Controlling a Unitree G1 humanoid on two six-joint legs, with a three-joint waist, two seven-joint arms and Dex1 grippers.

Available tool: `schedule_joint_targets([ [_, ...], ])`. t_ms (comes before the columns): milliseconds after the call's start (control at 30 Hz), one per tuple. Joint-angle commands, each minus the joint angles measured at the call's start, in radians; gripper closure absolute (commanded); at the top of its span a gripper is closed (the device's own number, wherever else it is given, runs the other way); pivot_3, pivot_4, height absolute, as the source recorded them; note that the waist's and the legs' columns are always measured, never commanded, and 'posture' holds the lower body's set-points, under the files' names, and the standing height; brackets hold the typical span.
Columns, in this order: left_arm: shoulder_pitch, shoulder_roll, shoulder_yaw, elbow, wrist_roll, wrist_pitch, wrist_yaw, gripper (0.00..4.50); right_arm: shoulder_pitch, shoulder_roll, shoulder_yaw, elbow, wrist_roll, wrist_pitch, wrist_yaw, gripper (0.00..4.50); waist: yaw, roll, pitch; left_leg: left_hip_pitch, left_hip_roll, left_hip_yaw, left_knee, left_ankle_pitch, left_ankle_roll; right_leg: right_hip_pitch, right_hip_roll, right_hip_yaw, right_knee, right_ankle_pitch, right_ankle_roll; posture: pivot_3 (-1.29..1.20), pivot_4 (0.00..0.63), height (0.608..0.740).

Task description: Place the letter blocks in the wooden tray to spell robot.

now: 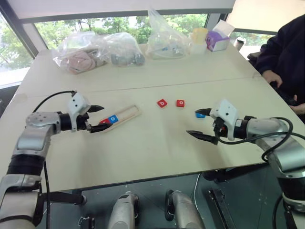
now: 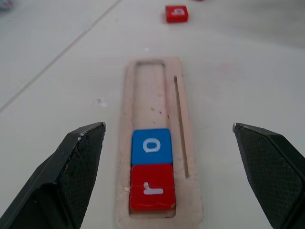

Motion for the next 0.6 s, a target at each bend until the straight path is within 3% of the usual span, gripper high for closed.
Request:
schedule_joint_targets([
  [33, -0.055, -0.019, -0.016, 0.093, 0.031, -0.060, -0.048, 0.00, 0.009, -0.008, -0.028, -0.055, 0.008, 0.006, -0.021, 0.11, 0.000, 0.000, 0.000, 0.000, 0.000, 0.000, 0.000, 0.000, 0.000, 0.000, 0.000, 0.000, 0.000, 0.000, 0.000, 0.00, 0.150, 0.725],
  [267, -0.119, -0.047, -0.043, 0.284, 0.102, -0.166, -0.085, 0.00, 0.039, -0.011, -0.036, -0.092, 0.017, 0.025, -0.044, 0.11, -0.002, -0.001, 0.000, 0.000, 0.000, 0.000, 0.001, 0.000, 0.000, 0.000, 0.000, 0.000, 0.001, 0.000, 0.000, 0.00, 0.150, 0.725],
  [600, -0.150, -0.061, -0.031, 0.417, 0.144, -0.261, -0.069, 0.00, 0.044, -0.012, -0.024, -0.104, 0.021, 0.035, -0.053, 0.11, -0.001, -0.001, 0.000, 0.000, 0.000, 0.000, 0.001, 0.000, 0.000, 0.000, 0.000, 0.000, 0.002, 0.000, 0.000, 0.00, 0.150, 0.725],
])
